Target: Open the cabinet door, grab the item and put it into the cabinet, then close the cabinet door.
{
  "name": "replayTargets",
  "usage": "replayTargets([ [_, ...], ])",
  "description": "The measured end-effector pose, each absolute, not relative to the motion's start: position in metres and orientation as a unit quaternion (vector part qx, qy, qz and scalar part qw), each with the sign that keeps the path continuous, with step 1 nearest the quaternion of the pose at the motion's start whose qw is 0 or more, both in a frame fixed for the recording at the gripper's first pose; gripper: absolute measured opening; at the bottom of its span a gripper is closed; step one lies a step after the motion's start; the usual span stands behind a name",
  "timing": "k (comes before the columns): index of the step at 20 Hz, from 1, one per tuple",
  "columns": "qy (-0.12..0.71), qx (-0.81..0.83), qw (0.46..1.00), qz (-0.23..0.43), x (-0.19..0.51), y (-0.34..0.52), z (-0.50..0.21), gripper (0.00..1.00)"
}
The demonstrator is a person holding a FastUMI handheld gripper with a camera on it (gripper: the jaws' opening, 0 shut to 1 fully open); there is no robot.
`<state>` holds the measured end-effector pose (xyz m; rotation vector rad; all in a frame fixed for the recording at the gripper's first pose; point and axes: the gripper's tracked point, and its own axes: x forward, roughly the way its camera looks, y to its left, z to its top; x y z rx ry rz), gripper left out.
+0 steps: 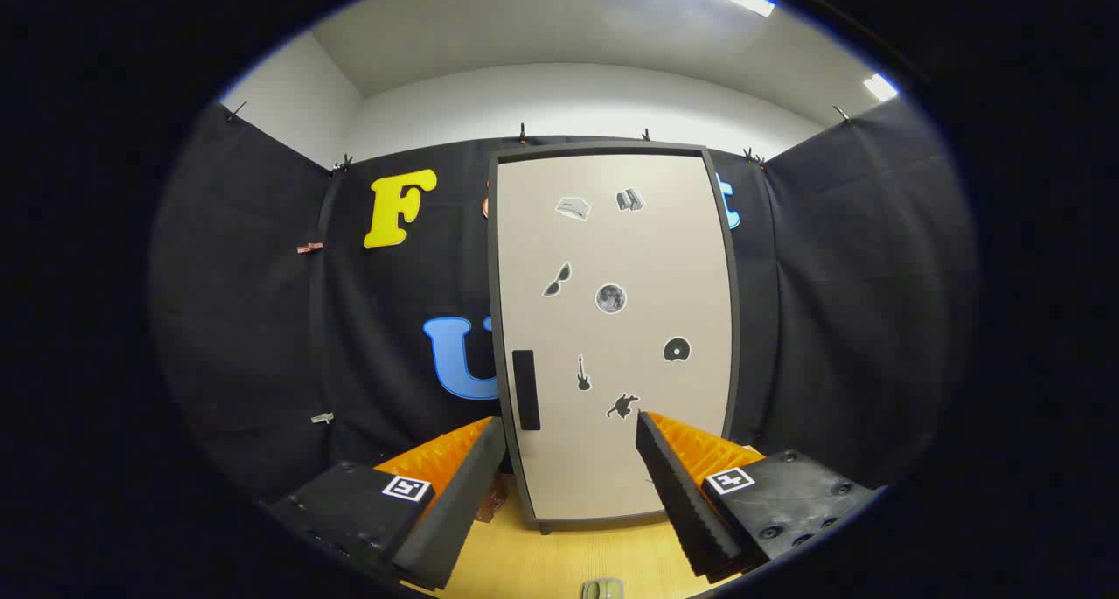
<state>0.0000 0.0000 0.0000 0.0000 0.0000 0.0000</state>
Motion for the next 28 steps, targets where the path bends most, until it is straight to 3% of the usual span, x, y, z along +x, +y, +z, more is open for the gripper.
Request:
replayTargets([
  [28, 0.014, 0.005, 1.000, 0.001, 0.006, 0.025, -0.012, 0.98],
])
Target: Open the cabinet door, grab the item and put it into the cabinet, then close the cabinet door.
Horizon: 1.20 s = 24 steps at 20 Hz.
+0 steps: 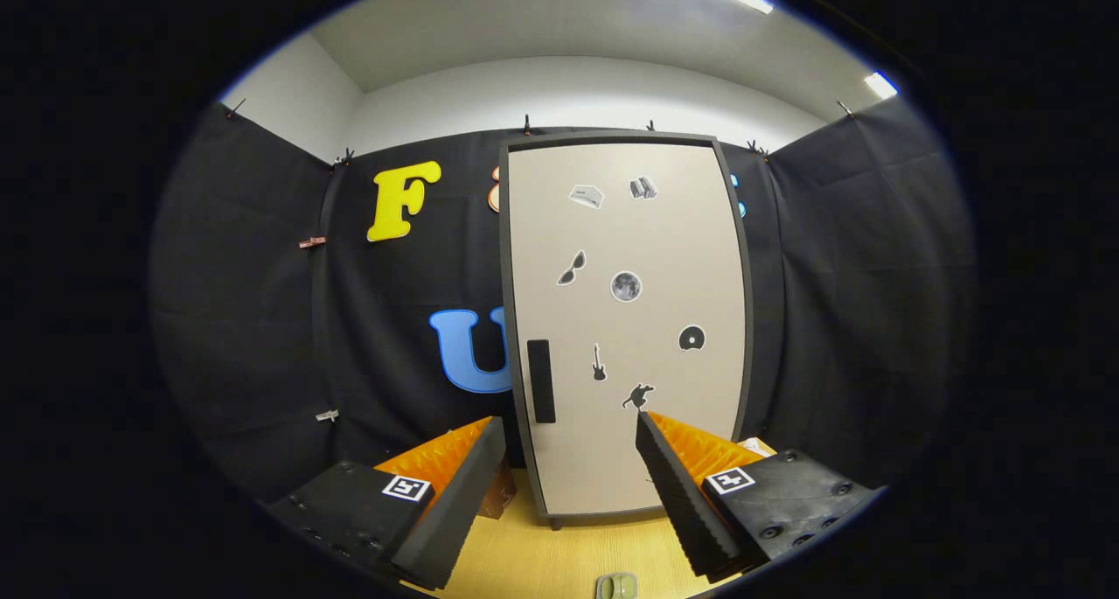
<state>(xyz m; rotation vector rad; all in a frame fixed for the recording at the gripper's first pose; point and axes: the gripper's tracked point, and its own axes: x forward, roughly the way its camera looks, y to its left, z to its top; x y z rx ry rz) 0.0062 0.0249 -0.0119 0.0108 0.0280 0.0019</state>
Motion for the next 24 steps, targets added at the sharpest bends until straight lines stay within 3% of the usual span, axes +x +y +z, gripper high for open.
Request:
replayTargets([
  [9, 0.023, 0.006, 1.000, 0.020, 0.044, 0.042, -0.026, 0.98],
  [24, 0.031, 0.001, 0.999, 0.038, 0.212, 0.049, -0.070, 0.98],
])
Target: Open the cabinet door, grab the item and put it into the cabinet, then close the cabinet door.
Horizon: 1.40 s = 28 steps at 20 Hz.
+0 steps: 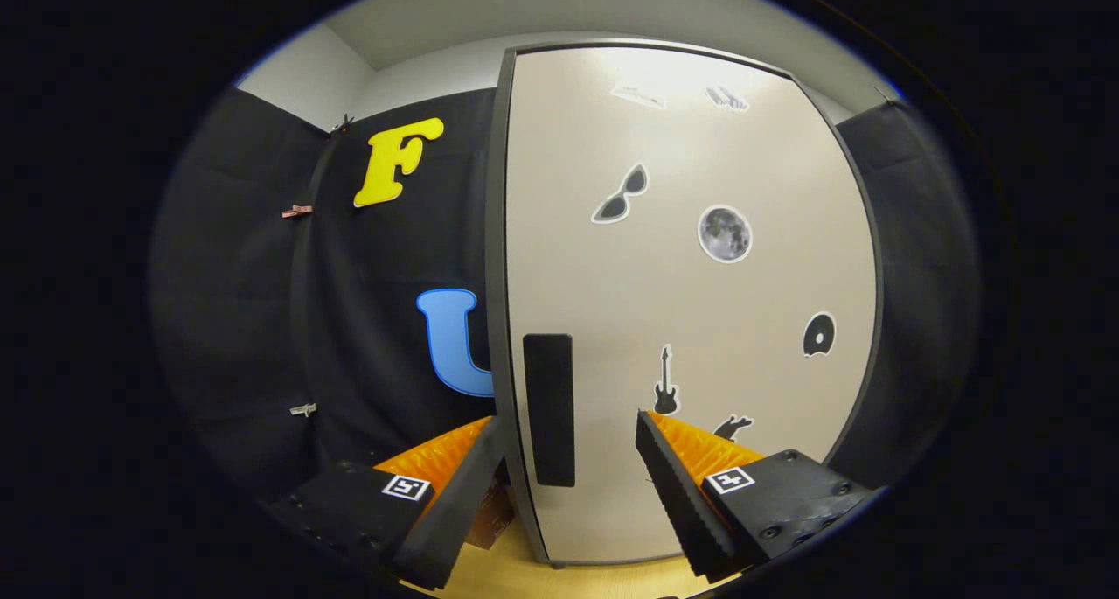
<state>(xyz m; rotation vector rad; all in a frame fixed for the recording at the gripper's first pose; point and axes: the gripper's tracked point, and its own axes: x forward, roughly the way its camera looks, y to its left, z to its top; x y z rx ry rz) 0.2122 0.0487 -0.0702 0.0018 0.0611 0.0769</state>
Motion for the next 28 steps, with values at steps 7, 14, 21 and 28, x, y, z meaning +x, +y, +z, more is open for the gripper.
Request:
replayTargets([
  [7, 0.040, 0.005, 0.999, 0.022, 0.248, 0.049, -0.088, 0.98],
  [14, 0.025, -0.006, 0.999, 0.031, 0.252, 0.061, -0.085, 0.49],
  [21, 0.052, -0.011, 0.998, 0.023, 0.248, 0.057, -0.091, 0.30],
  [28, 0.057, 0.011, 0.998, 0.018, 0.214, 0.051, -0.087, 0.30],
])
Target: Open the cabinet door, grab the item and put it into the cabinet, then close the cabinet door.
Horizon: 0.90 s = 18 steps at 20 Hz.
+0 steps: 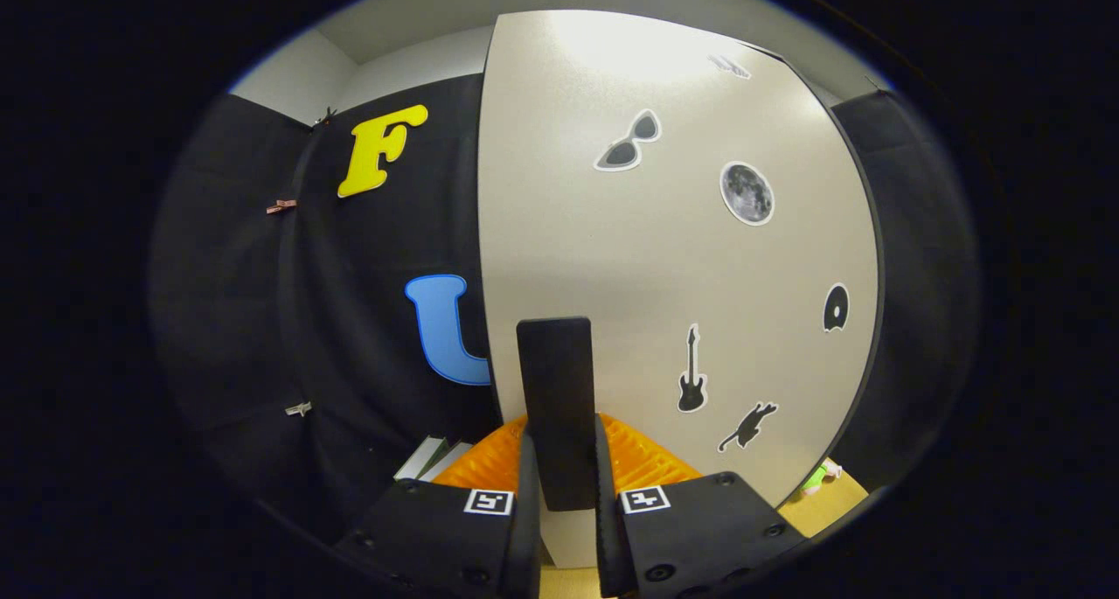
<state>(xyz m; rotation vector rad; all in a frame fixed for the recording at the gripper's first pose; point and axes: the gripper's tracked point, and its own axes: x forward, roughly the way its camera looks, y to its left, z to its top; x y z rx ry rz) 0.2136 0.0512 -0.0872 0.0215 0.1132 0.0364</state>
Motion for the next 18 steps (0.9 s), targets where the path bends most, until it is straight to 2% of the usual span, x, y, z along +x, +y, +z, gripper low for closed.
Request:
replayTargets([
  [10, 0.048, 0.025, 0.998, -0.018, 0.143, 0.030, -0.075, 0.29],
  [18, 0.053, 0.024, 0.997, 0.047, 0.103, 0.002, -0.069, 0.29],
])
